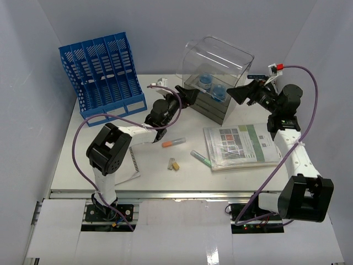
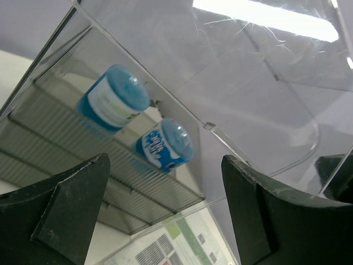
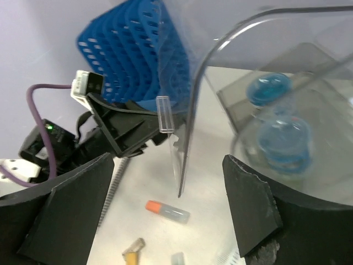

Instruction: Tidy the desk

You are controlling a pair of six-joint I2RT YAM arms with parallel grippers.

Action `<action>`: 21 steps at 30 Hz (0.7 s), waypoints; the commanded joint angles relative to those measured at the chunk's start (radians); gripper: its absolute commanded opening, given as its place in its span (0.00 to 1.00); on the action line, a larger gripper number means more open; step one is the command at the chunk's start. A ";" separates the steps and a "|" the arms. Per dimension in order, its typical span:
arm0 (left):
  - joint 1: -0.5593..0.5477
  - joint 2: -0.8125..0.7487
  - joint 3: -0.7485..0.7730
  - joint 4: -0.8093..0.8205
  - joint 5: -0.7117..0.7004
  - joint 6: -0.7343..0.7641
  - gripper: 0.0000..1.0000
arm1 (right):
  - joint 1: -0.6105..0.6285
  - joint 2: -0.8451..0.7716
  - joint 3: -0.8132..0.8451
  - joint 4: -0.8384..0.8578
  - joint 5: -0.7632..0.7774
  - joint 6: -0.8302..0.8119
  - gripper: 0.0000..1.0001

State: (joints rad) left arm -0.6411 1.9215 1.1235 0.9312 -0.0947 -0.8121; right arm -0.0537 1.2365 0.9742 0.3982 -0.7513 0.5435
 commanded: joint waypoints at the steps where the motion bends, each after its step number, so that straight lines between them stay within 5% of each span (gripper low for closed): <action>1: -0.002 -0.091 -0.044 -0.173 -0.048 -0.021 0.92 | -0.081 -0.095 -0.094 -0.129 0.066 -0.176 0.91; 9: 0.027 -0.019 0.009 -0.381 0.071 -0.037 0.88 | -0.184 -0.176 -0.224 -0.175 -0.300 -0.378 0.95; 13: 0.060 0.066 0.076 -0.356 0.245 -0.080 0.77 | -0.186 -0.222 -0.305 -0.173 -0.339 -0.442 0.94; 21: 0.083 0.221 0.207 -0.297 0.342 -0.172 0.69 | -0.196 -0.345 -0.446 -0.127 -0.331 -0.539 0.94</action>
State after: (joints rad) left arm -0.5685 2.0929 1.2569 0.6066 0.1601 -0.9174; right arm -0.2359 0.9407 0.5736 0.2106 -1.0434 0.0726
